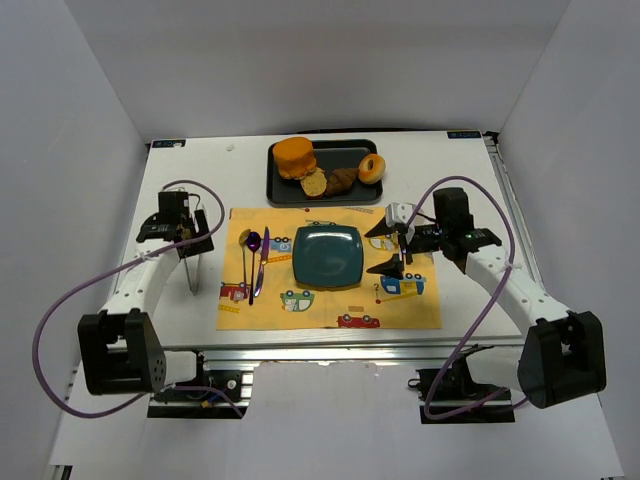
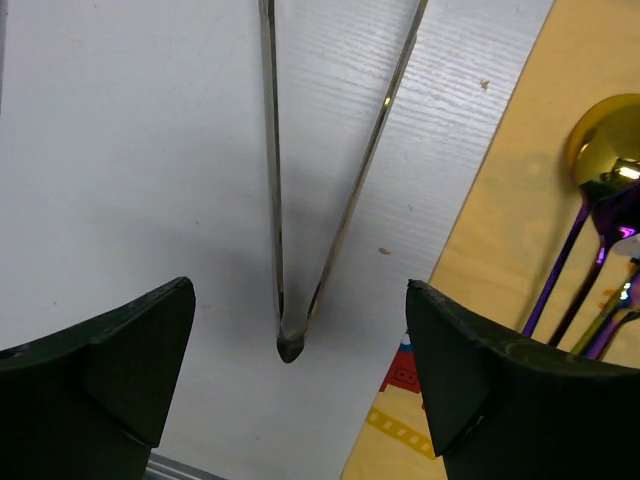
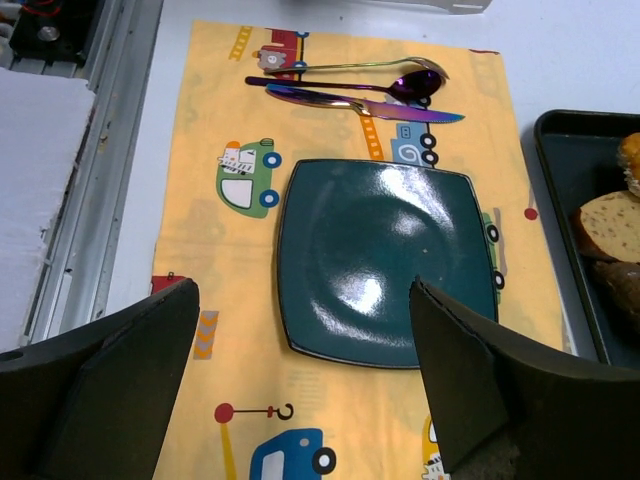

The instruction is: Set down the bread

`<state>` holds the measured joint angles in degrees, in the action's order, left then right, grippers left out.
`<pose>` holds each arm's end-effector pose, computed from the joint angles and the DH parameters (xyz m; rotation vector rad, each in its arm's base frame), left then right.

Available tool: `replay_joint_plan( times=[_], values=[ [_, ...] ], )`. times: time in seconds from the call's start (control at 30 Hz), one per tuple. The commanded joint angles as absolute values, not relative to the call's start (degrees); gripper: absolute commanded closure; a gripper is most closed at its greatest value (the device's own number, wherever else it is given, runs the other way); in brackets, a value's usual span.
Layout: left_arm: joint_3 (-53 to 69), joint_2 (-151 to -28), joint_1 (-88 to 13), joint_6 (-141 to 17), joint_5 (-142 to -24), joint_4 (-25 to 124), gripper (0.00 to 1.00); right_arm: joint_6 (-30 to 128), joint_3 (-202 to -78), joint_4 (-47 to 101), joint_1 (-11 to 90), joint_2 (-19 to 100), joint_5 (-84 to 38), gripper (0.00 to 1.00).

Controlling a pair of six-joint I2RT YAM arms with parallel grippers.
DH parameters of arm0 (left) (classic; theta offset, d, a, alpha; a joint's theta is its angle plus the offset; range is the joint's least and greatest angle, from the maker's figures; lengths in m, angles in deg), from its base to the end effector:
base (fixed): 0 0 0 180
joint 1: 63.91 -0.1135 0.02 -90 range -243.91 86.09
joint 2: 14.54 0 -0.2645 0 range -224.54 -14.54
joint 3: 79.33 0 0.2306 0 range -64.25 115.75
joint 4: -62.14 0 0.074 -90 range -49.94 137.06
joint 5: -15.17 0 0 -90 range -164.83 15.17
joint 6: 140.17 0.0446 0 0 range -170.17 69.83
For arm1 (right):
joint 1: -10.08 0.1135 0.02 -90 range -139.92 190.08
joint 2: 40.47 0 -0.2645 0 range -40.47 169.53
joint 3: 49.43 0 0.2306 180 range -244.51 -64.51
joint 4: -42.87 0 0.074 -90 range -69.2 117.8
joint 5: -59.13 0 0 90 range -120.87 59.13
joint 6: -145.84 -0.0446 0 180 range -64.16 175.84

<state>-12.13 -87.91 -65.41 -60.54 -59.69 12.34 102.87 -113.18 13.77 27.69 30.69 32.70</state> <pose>0.2387 0.0179 0.2451 -0.3621 2.4934 0.2740 0.2154 0.1103 0.2783 -1.4727 1.2507 0.8694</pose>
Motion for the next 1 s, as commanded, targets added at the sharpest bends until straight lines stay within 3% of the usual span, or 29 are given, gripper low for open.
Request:
replay_joint_plan(
  times=[0.0,0.23,0.67,0.87,0.9,0.97],
  values=[
    [-10.64,-89.15,-65.93,-54.49,-60.05,14.1,0.04,104.27,-113.65,12.15,27.75,28.7,31.1,0.11],
    [-11.07,-99.61,-67.95,-50.62,-61.72,19.28,0.06,102.34,-110.57,14.08,27.84,25.98,29.43,0.11],
    [-14.67,-109.9,-75.34,-47.53,-76.93,30.62,0.26,101.11,-110.65,13.73,27.57,24.75,27.32,0.11],
    [-19.07,-110.43,-75.78,-49.55,-80.54,35.19,0.48,100.58,-110.92,13.65,27.13,24.04,26.61,0.11],
    [-19.68,-110.35,-75.86,-49.64,-80.63,35.81,0.58,100.58,-111.0,13.56,27.13,23.87,26.52,0.11],
    [-20.04,-110.08,-76.04,-49.64,-80.72,35.9,0.66,100.58,-111.09,13.47,26.96,23.61,26.52,0.11]
  ],
)
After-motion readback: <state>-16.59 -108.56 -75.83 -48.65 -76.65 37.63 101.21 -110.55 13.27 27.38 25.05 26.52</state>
